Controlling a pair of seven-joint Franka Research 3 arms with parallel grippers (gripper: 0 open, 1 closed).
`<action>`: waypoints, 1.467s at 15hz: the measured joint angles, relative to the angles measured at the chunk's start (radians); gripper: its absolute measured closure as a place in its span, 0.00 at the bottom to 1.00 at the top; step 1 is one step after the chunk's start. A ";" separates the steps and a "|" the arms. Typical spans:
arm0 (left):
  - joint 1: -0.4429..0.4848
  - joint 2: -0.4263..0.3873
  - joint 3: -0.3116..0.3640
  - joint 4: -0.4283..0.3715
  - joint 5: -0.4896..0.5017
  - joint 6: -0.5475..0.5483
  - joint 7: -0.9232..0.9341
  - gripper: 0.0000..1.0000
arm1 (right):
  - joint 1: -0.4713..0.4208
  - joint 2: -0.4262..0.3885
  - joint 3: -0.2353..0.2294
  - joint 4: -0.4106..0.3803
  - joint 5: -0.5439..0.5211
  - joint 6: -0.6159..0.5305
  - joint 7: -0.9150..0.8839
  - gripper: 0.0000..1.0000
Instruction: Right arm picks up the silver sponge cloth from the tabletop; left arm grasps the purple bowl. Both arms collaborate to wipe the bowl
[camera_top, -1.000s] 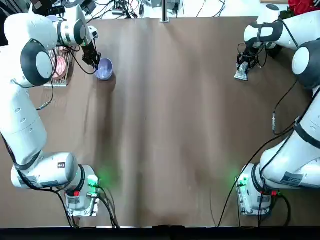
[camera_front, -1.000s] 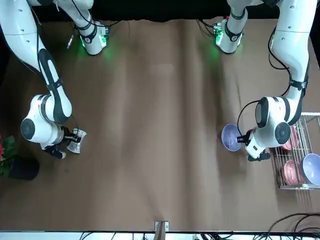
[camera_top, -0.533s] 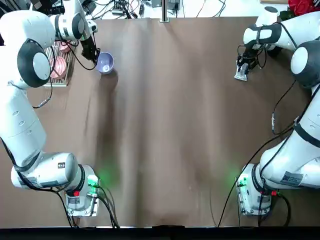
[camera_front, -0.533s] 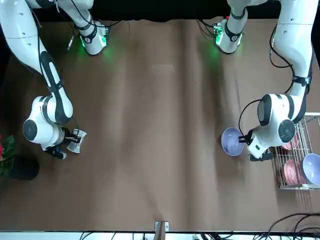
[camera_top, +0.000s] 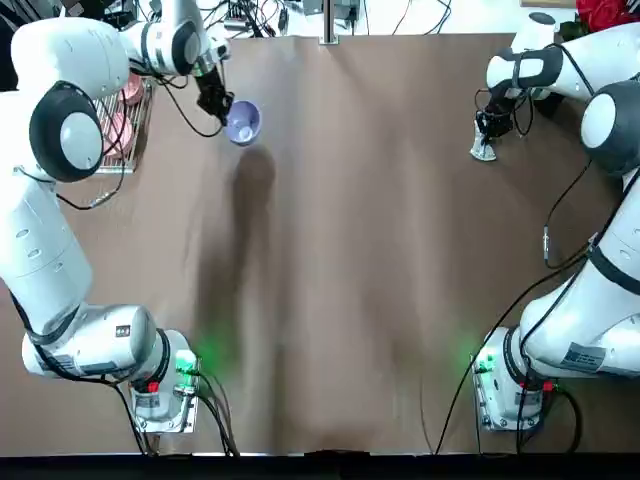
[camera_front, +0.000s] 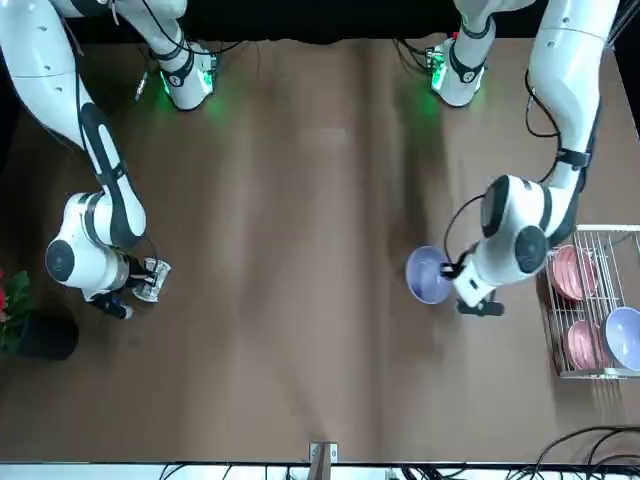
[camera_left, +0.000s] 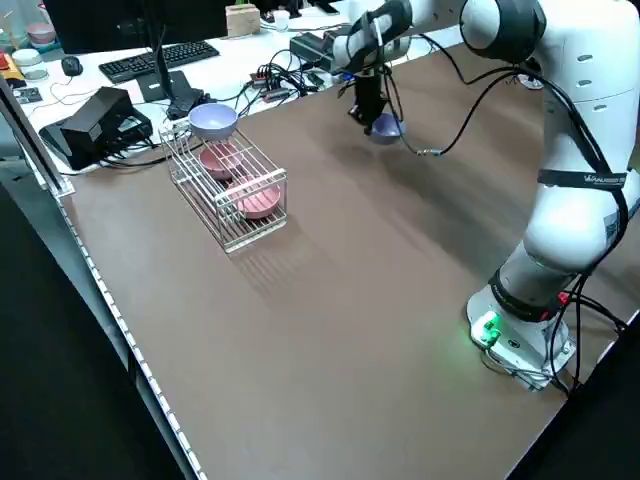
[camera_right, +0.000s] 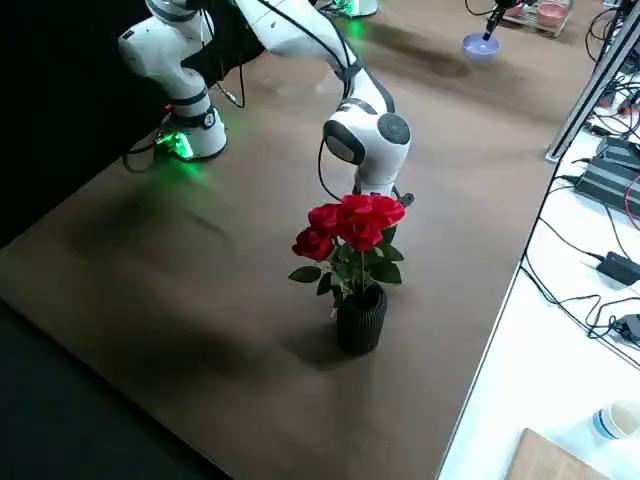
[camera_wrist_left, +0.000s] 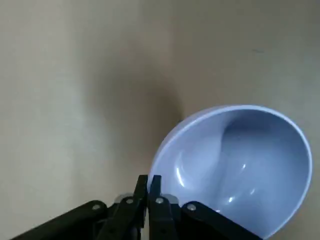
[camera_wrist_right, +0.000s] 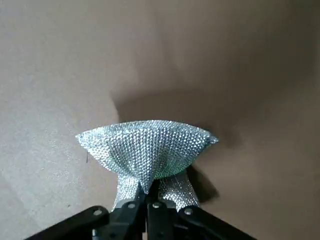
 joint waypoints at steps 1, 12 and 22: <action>-0.001 0.000 -0.037 -0.001 0.000 -0.002 -0.026 0.95 | 0.000 0.000 0.000 0.000 0.000 0.000 0.007 0.98; -0.230 0.100 -0.186 0.087 -0.008 0.032 -0.487 0.95 | 0.039 -0.008 0.026 0.090 0.037 -0.182 0.093 0.98; -0.338 0.254 -0.173 0.162 -0.003 0.161 -0.591 0.95 | 0.153 -0.045 0.057 0.288 0.227 -0.389 0.265 0.98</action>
